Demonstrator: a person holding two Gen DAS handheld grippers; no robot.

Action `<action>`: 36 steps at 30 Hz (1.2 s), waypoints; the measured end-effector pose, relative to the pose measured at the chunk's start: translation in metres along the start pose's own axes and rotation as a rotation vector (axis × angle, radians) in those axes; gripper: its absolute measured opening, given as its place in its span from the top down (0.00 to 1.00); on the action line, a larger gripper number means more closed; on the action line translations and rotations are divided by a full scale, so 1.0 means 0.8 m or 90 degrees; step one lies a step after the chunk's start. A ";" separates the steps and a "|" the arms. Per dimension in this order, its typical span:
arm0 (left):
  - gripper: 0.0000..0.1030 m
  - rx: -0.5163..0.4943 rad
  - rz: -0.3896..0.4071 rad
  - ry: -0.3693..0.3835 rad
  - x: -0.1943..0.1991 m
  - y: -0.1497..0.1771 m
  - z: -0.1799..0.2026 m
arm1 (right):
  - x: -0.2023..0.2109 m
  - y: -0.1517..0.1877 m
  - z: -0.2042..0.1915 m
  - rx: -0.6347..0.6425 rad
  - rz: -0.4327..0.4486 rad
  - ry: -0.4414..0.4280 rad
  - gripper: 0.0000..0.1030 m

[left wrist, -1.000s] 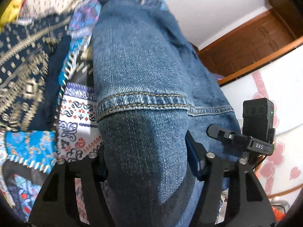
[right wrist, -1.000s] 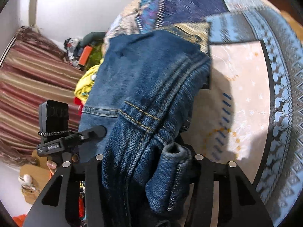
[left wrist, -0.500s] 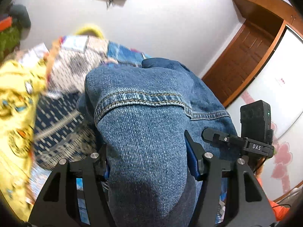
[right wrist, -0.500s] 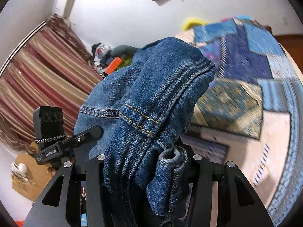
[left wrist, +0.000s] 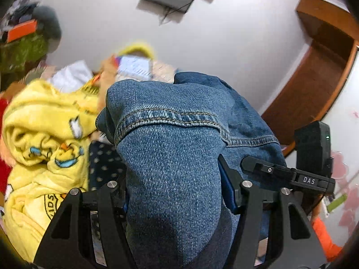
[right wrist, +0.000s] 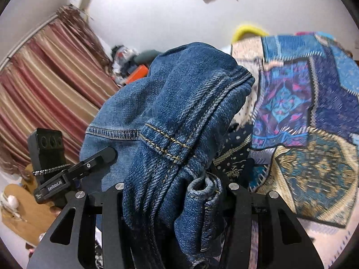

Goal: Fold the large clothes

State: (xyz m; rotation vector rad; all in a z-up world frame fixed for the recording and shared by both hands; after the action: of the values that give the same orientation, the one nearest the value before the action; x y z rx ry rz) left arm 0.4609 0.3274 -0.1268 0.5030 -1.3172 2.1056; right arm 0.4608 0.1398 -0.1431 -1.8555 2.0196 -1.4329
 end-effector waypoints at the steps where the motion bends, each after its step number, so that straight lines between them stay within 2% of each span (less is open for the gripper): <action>1: 0.41 0.010 -0.016 -0.014 -0.022 0.006 -0.019 | -0.024 0.004 0.011 -0.009 -0.016 0.016 0.58; 5: 0.41 0.062 -0.117 -0.070 -0.105 0.047 -0.080 | -0.099 0.039 0.058 -0.065 -0.097 0.087 0.58; 7: 0.34 0.065 -0.127 -0.101 -0.126 0.066 -0.097 | -0.118 0.063 0.071 -0.056 -0.106 0.113 0.58; 9: 0.33 0.067 -0.097 -0.083 -0.119 0.073 -0.103 | -0.115 0.070 0.071 -0.035 -0.093 0.123 0.53; 13: 0.29 0.070 -0.107 -0.086 -0.107 0.081 -0.106 | -0.101 0.074 0.071 -0.021 -0.116 0.123 0.50; 15: 0.28 0.052 -0.111 -0.102 -0.091 0.089 -0.097 | -0.093 0.080 0.062 -0.002 -0.118 0.138 0.44; 17: 0.26 0.028 -0.114 -0.130 -0.077 0.100 -0.089 | -0.079 0.090 0.054 0.028 -0.119 0.166 0.41; 19: 0.20 0.018 -0.110 -0.149 -0.063 0.111 -0.085 | -0.075 0.094 0.056 0.045 -0.126 0.195 0.37; 21: 0.17 0.020 -0.125 -0.168 -0.051 0.123 -0.079 | -0.067 0.101 0.060 0.042 -0.128 0.202 0.33; 27: 0.16 0.047 -0.131 -0.191 -0.013 0.162 -0.076 | -0.036 0.132 0.057 0.031 -0.143 0.213 0.30; 30: 0.17 0.041 -0.133 -0.225 0.004 0.168 -0.063 | -0.020 0.142 0.047 0.033 -0.149 0.232 0.30; 33: 0.17 0.016 -0.113 -0.244 0.028 0.166 -0.038 | 0.006 0.141 0.027 0.035 -0.123 0.229 0.30; 36: 0.17 -0.012 -0.064 -0.243 0.072 0.160 0.002 | 0.046 0.133 -0.006 0.060 -0.075 0.223 0.30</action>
State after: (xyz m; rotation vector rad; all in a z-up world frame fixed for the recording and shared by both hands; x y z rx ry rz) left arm 0.3329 0.3005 -0.1782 0.9790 -1.4796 1.9757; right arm 0.3665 0.0969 -0.1885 -1.8178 1.9600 -1.9691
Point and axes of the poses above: each gripper's, at about its wrist camera, not at the fingertips, and x roughly against the way its jaws point, z to its right, y to its underside, the point moved 1 cm from there along -x, roughly the way its jaws point, and after that the axes turned 3 degrees about x, right-handed, at the moved point
